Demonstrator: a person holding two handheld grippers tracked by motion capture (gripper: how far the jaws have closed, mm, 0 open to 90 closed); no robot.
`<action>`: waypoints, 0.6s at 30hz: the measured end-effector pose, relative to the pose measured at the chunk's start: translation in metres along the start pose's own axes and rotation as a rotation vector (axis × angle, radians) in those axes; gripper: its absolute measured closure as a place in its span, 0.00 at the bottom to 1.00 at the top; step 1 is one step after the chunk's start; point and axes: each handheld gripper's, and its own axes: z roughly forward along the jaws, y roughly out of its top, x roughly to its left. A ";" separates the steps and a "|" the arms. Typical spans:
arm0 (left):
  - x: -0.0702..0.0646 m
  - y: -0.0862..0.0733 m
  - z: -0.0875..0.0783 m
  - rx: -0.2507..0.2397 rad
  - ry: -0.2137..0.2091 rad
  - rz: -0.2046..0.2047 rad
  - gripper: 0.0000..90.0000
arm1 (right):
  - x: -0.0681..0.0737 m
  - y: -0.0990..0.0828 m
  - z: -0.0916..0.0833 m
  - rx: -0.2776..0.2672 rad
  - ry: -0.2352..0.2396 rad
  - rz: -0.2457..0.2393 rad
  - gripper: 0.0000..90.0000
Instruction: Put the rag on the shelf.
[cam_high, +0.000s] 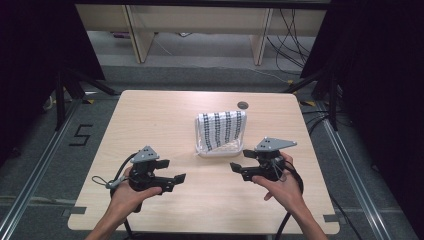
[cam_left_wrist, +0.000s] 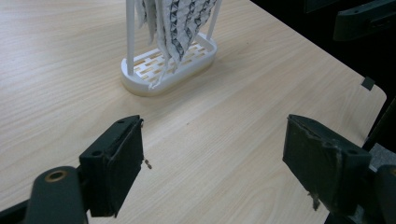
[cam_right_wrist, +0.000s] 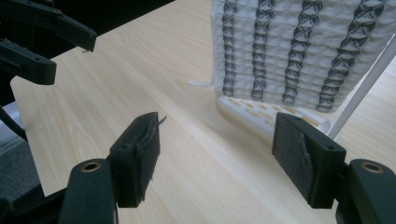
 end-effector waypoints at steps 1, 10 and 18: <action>0.000 0.000 0.000 0.000 0.000 0.000 0.22 | -0.001 -0.001 0.000 -0.004 0.000 -0.023 0.37; 0.002 -0.016 0.001 0.022 0.009 0.006 0.22 | 0.003 -0.012 0.000 0.014 0.010 0.024 0.33; 0.003 -0.034 0.002 0.039 0.009 0.002 0.22 | 0.006 -0.028 0.003 0.032 0.016 0.050 0.25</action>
